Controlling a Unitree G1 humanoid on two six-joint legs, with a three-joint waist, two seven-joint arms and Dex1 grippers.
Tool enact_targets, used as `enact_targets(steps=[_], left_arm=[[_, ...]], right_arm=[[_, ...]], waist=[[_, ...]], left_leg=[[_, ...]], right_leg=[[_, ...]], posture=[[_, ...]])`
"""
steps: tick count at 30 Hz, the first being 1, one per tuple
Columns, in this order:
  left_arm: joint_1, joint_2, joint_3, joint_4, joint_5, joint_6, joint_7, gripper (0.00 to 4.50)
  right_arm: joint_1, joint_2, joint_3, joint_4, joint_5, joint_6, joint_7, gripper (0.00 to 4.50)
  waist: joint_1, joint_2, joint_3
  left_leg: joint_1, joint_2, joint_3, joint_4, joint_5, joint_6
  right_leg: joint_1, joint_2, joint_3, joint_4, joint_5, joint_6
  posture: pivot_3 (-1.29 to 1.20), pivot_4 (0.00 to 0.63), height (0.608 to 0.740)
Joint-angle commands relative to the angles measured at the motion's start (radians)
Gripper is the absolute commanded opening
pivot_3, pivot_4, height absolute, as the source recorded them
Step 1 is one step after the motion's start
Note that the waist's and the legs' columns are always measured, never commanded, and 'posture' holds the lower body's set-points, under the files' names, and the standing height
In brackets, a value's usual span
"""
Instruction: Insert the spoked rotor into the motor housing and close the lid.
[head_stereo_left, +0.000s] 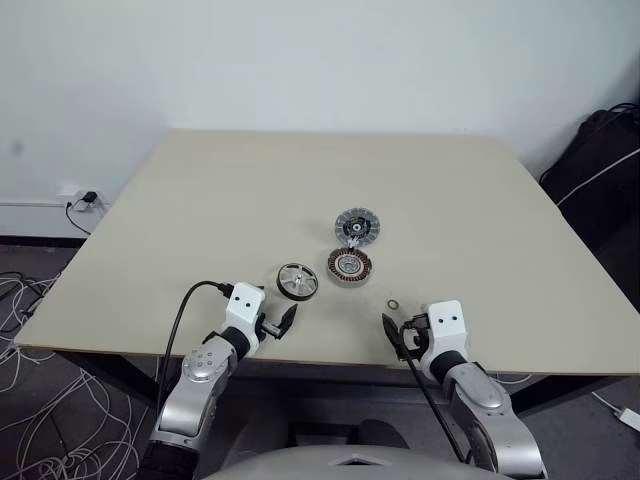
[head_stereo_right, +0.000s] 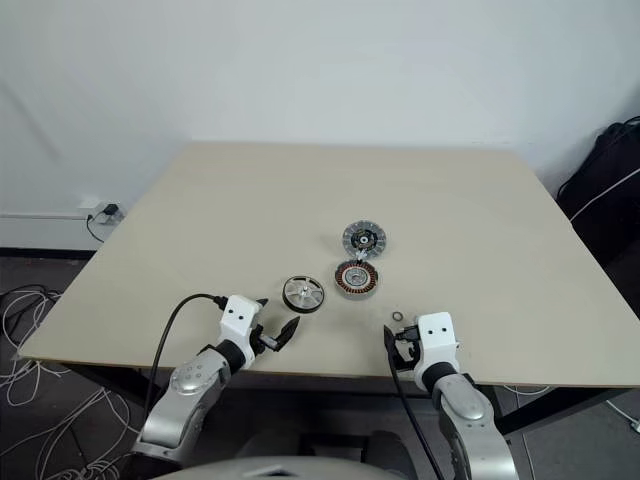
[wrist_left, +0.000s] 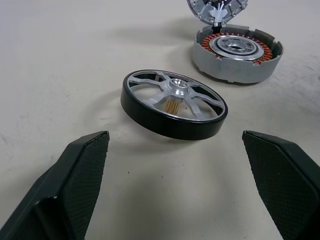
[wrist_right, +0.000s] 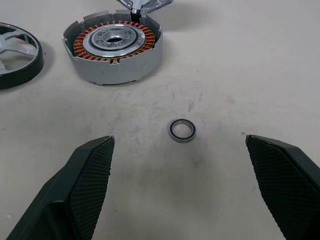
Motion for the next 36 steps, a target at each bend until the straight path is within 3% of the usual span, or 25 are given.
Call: enact_targets(steps=[1,14,26,35,36], left_arm=[[-0.019,0.001,-0.006,-0.031,0.004,-0.018,0.001,4.50],[-0.017,0.001,-0.006,-0.035,0.007,-0.017,0.000,4.50],[-0.018,-0.002,-0.010,-0.036,0.009,-0.021,0.003,4.50],[0.001,0.002,-0.001,-0.055,0.010,-0.020,0.015,4.50],[0.002,0.003,-0.002,-0.056,0.010,-0.020,0.017,4.50]], right_arm=[[-0.013,0.004,-0.015,-0.016,0.000,-0.019,-0.008,4.48],[-0.052,0.027,-0.022,0.034,-0.019,-0.015,-0.049,4.48],[-0.258,0.075,-0.011,0.273,-0.069,-0.039,-0.101,4.48],[-0.254,0.080,-0.016,0.397,-0.065,-0.051,-0.089,4.48],[-0.248,0.079,-0.015,0.402,-0.065,-0.051,-0.087,4.08]], waist=[[0.000,0.000,0.000],[-0.001,0.000,0.000],[-0.002,0.000,0.000],[-0.005,0.001,-0.001],[-0.004,0.001,-0.001]], left_leg=[[0.000,0.000,0.000,0.000,0.000,0.000],[0.000,0.000,0.000,0.000,0.000,0.000],[0.000,0.000,0.000,-0.001,0.000,0.000],[0.000,0.000,0.000,-0.001,0.000,0.000],[0.001,0.000,0.000,-0.001,0.000,0.000]], right_leg=[[0.000,0.000,0.000,0.000,0.000,0.000],[0.000,0.000,0.000,0.000,0.000,0.000],[-0.001,0.000,0.000,0.000,0.000,0.000],[0.000,0.000,0.000,0.000,0.000,-0.001],[0.000,0.000,0.000,0.000,0.000,-0.001]], posture=[[0.00,0.000,0.740],[0.00,0.000,0.740],[0.00,0.000,0.740],[0.00,0.000,0.740],[0.00,0.000,0.740]])
